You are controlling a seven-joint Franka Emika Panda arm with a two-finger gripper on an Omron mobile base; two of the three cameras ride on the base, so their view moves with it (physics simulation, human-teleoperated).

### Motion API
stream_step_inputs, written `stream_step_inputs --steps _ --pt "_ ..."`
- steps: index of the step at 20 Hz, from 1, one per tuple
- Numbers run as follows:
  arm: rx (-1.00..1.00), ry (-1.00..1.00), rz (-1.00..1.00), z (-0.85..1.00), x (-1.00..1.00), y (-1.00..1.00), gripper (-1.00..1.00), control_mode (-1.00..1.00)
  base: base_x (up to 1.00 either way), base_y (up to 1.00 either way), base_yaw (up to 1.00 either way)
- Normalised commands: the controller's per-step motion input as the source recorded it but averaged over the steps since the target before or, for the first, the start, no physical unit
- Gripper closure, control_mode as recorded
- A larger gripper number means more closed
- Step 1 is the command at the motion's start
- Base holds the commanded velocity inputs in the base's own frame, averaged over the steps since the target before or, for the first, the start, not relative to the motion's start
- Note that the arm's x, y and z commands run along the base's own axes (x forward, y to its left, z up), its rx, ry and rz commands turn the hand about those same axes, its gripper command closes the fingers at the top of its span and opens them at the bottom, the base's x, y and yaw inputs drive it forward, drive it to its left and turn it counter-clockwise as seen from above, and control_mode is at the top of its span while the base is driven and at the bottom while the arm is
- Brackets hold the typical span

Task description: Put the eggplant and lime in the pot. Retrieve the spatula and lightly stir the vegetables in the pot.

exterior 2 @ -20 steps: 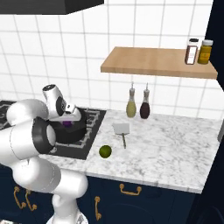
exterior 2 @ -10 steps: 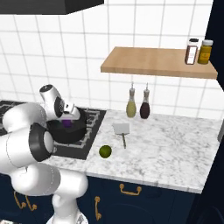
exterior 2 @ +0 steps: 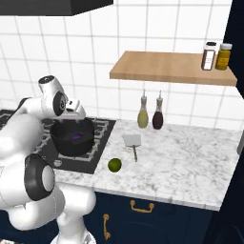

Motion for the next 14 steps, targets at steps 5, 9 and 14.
stream_step_inputs --steps 5,9,14 --pt "0.02 0.00 -0.05 0.34 -0.99 -0.87 -1.00 -1.00 0.00 0.00 0.00" --pt "0.02 0.01 -0.06 -0.11 -0.94 -1.00 -1.00 -1.00 0.00 0.00 0.00" --pt "0.00 0.00 -0.02 -0.23 -0.86 -0.97 -1.00 -1.00 0.00 0.00 0.00"
